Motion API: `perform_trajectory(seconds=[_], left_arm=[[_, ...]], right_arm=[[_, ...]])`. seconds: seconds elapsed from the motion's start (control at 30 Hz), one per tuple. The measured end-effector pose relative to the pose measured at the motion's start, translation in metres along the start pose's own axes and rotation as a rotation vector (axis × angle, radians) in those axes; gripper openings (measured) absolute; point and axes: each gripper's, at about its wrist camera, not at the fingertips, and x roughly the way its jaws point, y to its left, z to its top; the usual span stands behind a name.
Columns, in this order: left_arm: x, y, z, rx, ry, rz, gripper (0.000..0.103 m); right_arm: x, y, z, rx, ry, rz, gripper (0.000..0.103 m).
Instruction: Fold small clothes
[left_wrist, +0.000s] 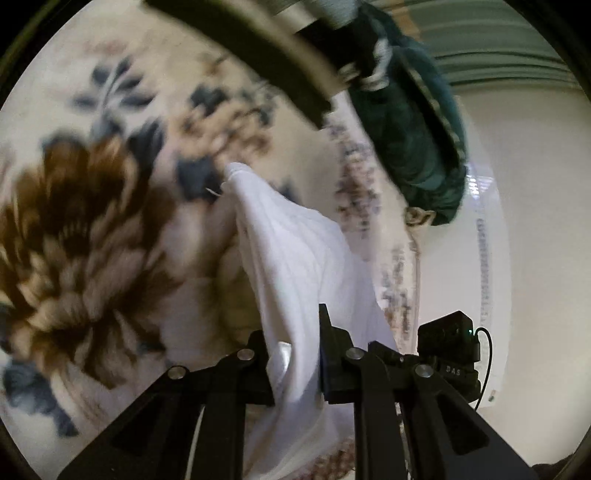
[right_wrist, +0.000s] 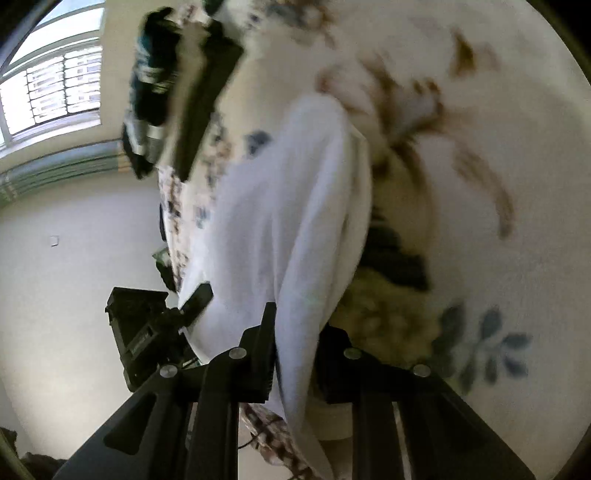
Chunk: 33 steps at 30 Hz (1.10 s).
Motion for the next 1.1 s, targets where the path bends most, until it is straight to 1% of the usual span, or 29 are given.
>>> perform_trajectory(seconds=[0.13,0.2,0.23,0.27,0.33,0.4,0.43,0.47,0.5,0.57,0.6,0.63,0.7,0.73,0.8,0.83,0.87,0.93,0.97,1.0,1.03,1.07,1.1], left_arm=[[-0.045,-0.046,0.040,0.059,-0.042,-0.040,0.013],[-0.070,-0.075,0.074,0.103,-0.074,-0.053,0.013],[-0.076,-0.081,0.085,0.115,-0.084,-0.059,0.013],[-0.087,-0.092,0.104,0.137,-0.098,-0.062,0.013],[-0.104,-0.112,0.144,0.179,-0.131,-0.052,0.013],[-0.113,-0.123,0.179,0.203,-0.160,-0.039,0.013],[-0.116,-0.129,0.206,0.220,-0.179,-0.031,0.013],[-0.116,-0.131,0.226,0.226,-0.191,-0.017,0.013],[-0.116,-0.131,0.242,0.229,-0.201,-0.007,0.013],[-0.111,-0.125,0.288,0.233,-0.223,0.017,0.013],[-0.107,-0.121,0.302,0.239,-0.229,0.029,0.013],[-0.099,-0.110,0.323,0.236,-0.227,0.045,0.014],[-0.084,-0.095,0.347,0.231,-0.222,0.085,0.014],[-0.075,-0.085,0.359,0.231,-0.208,0.111,0.014],[-0.052,-0.064,0.378,0.218,-0.174,0.192,0.017],[-0.044,-0.055,0.379,0.215,-0.154,0.202,0.017],[-0.040,-0.049,0.382,0.211,-0.147,0.204,0.017],[-0.039,-0.046,0.380,0.211,-0.153,0.209,0.022],[-0.040,-0.049,0.376,0.217,-0.161,0.236,0.025],[-0.041,-0.054,0.375,0.226,-0.167,0.301,0.044],[-0.041,-0.062,0.371,0.247,-0.173,0.396,0.066],[-0.042,-0.068,0.366,0.271,-0.183,0.440,0.072],[-0.044,-0.073,0.361,0.292,-0.202,0.476,0.077]], right_arm=[[-0.029,0.062,0.007,-0.049,-0.069,0.008,0.019],[-0.040,0.104,0.019,-0.086,-0.103,0.019,0.019],[-0.046,0.121,0.025,-0.104,-0.121,0.023,0.019],[-0.049,0.147,0.036,-0.129,-0.145,0.028,0.019],[-0.051,0.181,0.057,-0.157,-0.176,0.042,0.019],[-0.048,0.215,0.086,-0.189,-0.203,0.056,0.019],[-0.043,0.230,0.101,-0.199,-0.215,0.065,0.019],[-0.036,0.246,0.124,-0.207,-0.225,0.080,0.019],[-0.029,0.256,0.141,-0.218,-0.231,0.085,0.019],[-0.013,0.275,0.179,-0.235,-0.242,0.097,0.019],[-0.001,0.285,0.201,-0.247,-0.240,0.093,0.019],[0.009,0.292,0.220,-0.258,-0.239,0.086,0.019],[0.033,0.299,0.260,-0.264,-0.230,0.064,0.019],[0.048,0.301,0.279,-0.267,-0.224,0.040,0.019],[0.069,0.298,0.303,-0.268,-0.207,-0.002,0.019],[0.082,0.296,0.316,-0.262,-0.189,-0.040,0.019],[0.089,0.293,0.321,-0.267,-0.175,-0.067,0.019],[0.097,0.289,0.329,-0.268,-0.160,-0.125,0.020],[0.095,0.284,0.327,-0.260,-0.152,-0.136,0.024],[0.092,0.285,0.325,-0.261,-0.159,-0.163,0.034],[0.089,0.288,0.323,-0.273,-0.178,-0.216,0.043],[0.083,0.294,0.318,-0.296,-0.205,-0.291,0.058],[0.079,0.300,0.312,-0.320,-0.228,-0.355,0.060]])
